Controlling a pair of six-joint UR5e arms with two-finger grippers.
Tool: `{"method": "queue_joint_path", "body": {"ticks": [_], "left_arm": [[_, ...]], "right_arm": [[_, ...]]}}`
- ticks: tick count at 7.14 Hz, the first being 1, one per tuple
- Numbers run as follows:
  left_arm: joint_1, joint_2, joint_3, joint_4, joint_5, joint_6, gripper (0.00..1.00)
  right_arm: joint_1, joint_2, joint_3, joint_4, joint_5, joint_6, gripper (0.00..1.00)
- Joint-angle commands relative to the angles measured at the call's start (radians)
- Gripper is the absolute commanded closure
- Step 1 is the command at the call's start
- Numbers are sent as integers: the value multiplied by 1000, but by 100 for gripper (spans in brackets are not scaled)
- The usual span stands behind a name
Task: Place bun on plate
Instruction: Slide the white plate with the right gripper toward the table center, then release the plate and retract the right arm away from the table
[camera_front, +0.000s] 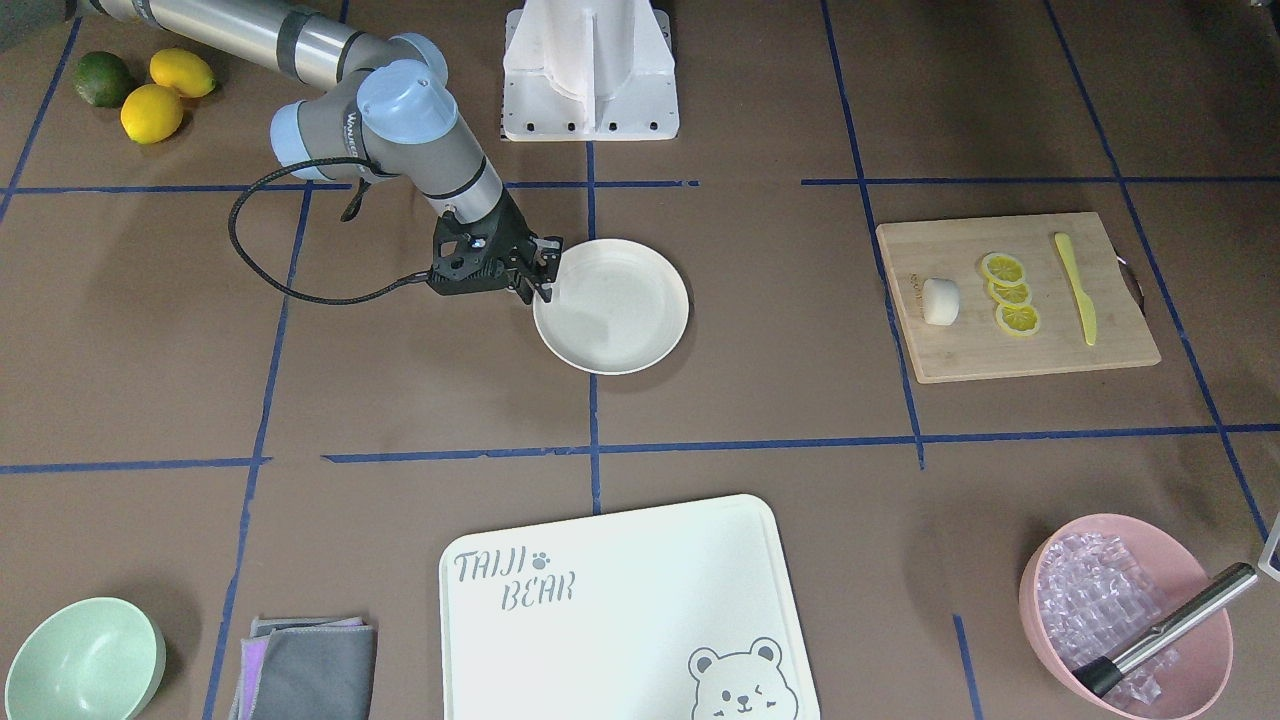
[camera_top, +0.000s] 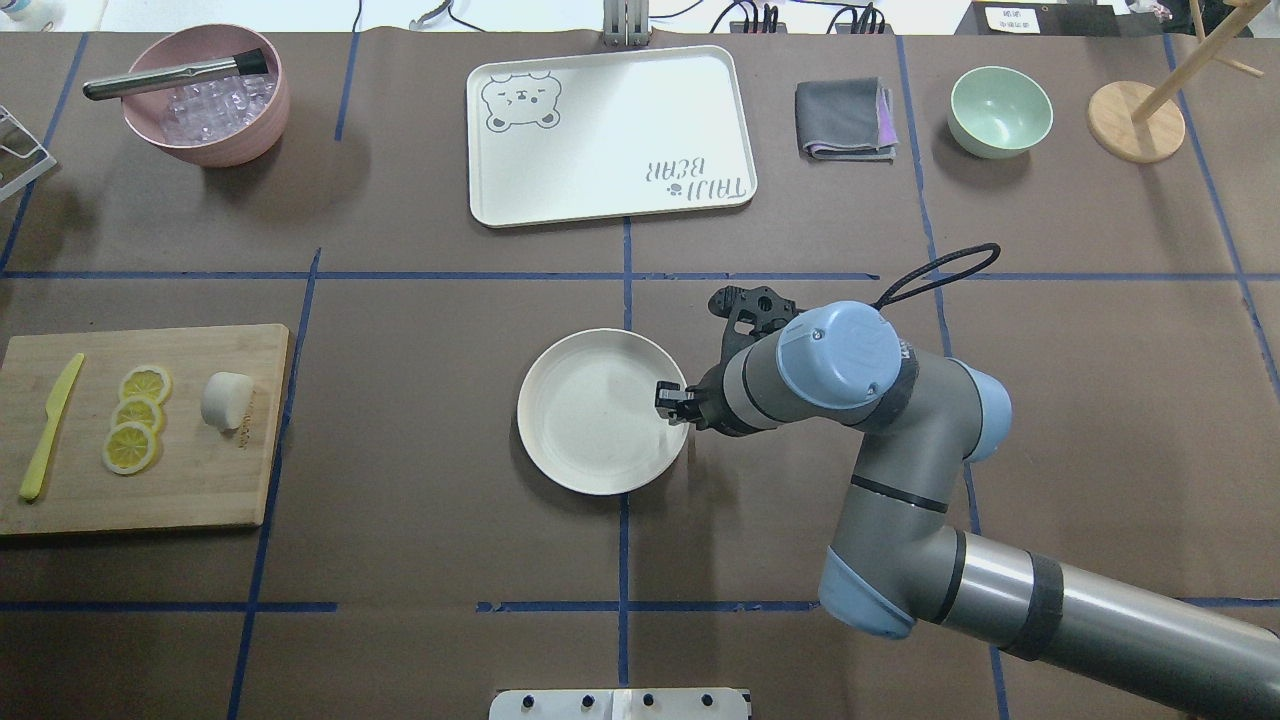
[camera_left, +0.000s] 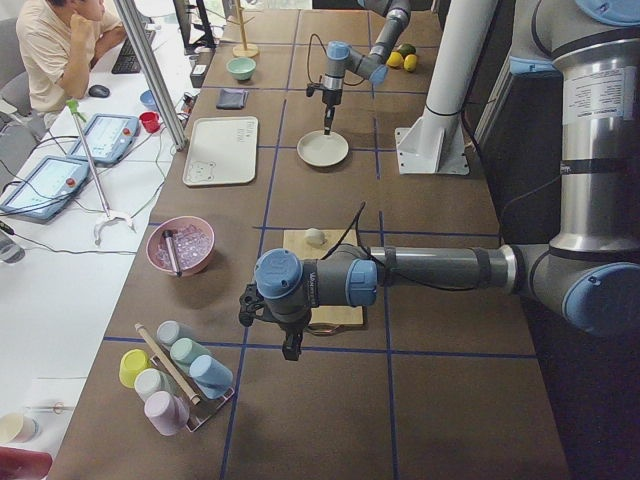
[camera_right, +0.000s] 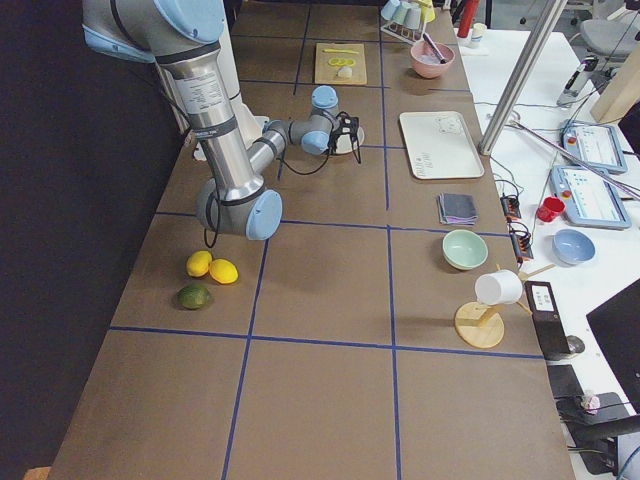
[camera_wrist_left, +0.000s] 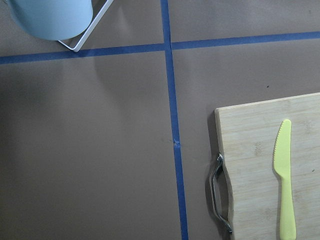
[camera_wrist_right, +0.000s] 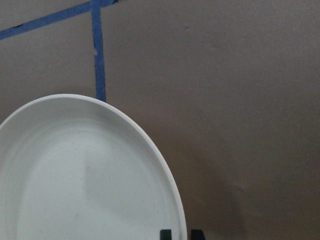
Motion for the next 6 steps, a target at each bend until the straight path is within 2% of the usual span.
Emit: {"method": "queue_joint_path", "body": {"ticks": [1, 2, 4, 5, 6], "left_arm": [[-1, 1, -7, -3, 0, 4, 0], [1, 1, -7, -5, 6, 5, 0], [2, -16, -7, -5, 6, -2, 0], [2, -21, -6, -14, 1, 1, 0], [1, -22, -7, -47, 6, 2, 0]], "right_arm": [[146, 10, 143, -266, 124, -77, 0], [255, 7, 143, -337, 192, -207, 0], [515, -13, 127, -560, 293, -684, 0], [644, -55, 116, -628, 341, -931, 0], [767, -132, 96, -634, 399, -1120, 0]]}}
